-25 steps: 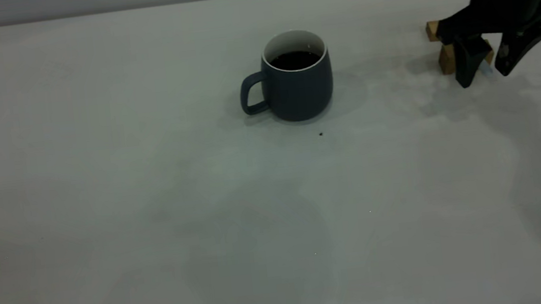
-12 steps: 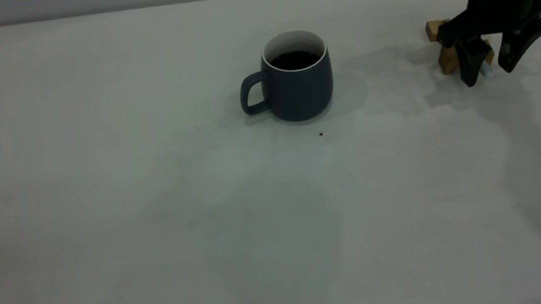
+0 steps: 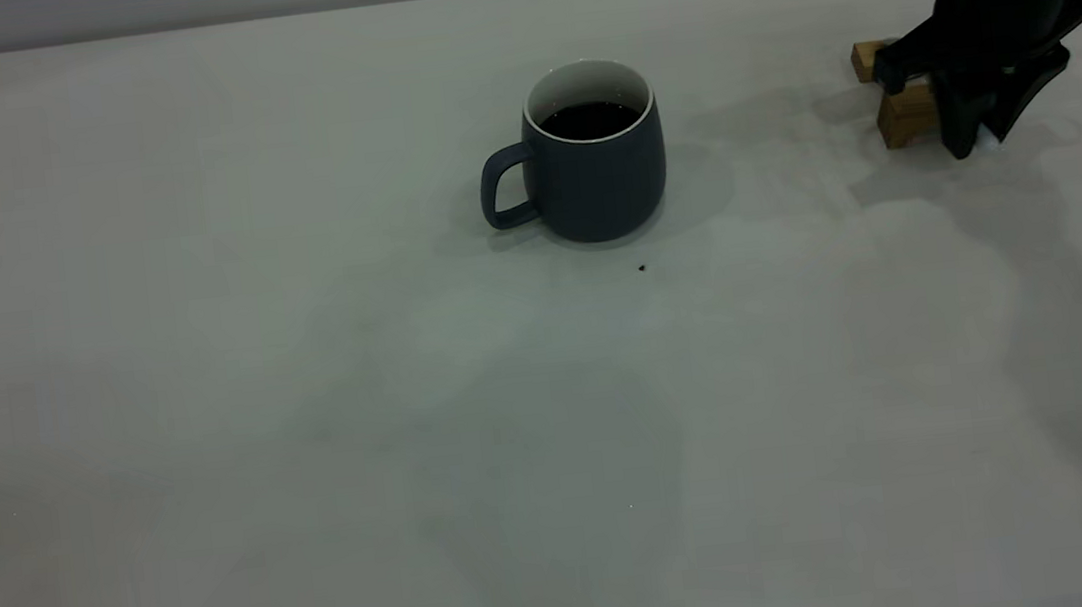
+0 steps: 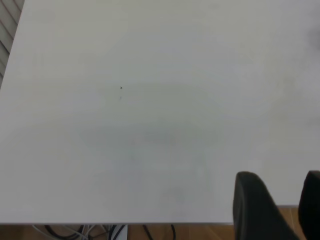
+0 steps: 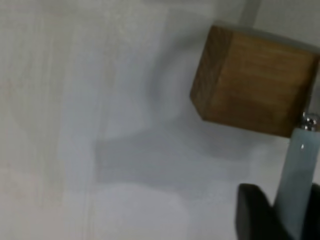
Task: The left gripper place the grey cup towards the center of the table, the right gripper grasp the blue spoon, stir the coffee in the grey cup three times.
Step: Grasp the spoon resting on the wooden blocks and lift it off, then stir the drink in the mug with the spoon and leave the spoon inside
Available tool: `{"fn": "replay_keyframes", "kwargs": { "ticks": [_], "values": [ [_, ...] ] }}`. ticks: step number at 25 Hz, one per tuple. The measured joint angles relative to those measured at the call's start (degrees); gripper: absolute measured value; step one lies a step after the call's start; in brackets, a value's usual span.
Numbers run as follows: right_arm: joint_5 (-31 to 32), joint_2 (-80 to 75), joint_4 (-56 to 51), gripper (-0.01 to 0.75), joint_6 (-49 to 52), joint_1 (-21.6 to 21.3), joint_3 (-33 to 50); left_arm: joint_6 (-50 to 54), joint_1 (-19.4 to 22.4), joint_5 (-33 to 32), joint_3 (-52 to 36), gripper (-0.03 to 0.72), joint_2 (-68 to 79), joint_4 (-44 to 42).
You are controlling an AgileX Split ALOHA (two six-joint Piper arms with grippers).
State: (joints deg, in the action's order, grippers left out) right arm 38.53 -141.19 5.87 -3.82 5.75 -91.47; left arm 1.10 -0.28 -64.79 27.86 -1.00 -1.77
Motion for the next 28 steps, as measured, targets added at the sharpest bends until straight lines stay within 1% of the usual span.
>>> {"fn": "replay_keyframes", "kwargs": {
  "ticks": [1, 4, 7, 9, 12, 14, 17, 22, 28],
  "values": [
    [0.18, 0.00, 0.05, 0.135, 0.32, 0.00, -0.02, 0.00, 0.00, 0.00, 0.00, 0.297, 0.00, 0.00],
    [2.52, 0.10, 0.18, 0.137, 0.85, 0.05, -1.29, 0.00, 0.00, 0.00, 0.00, 0.297, 0.00, 0.00],
    [7.85, 1.63, -0.98, 0.136, 1.12, 0.64, -4.13, 0.00, 0.00, 0.00, 0.00, 0.297, 0.00, 0.00],
    [11.79, 3.57, -3.75, 0.136, 1.17, 1.39, -6.83, 0.00, 0.00, 0.00, 0.00, 0.297, 0.00, 0.00],
    [17.56, 6.12, -12.68, 0.136, 1.17, 2.65, -11.05, 0.00, 0.00, 0.00, 0.00, 0.297, 0.00, 0.00],
    [20.80, 7.07, -21.51, 0.136, 1.17, 3.58, -13.42, 0.00, 0.00, 0.00, 0.00, 0.297, 0.00, 0.00],
    [23.67, 7.41, -34.62, 0.136, 1.17, 5.11, -15.73, 0.00, 0.00, 0.00, 0.00, 0.297, 0.00, 0.00],
    [24.45, 7.41, -52.19, 0.136, 1.17, 7.16, -16.04, 0.00, 0.00, 0.00, 0.00, 0.297, 0.00, 0.00],
    [22.98, 7.41, -64.47, 0.136, 3.82, 8.08, -16.04, 0.00, 0.00, 0.00, 0.00, 0.297, 0.00, 0.00]
  ]
}}
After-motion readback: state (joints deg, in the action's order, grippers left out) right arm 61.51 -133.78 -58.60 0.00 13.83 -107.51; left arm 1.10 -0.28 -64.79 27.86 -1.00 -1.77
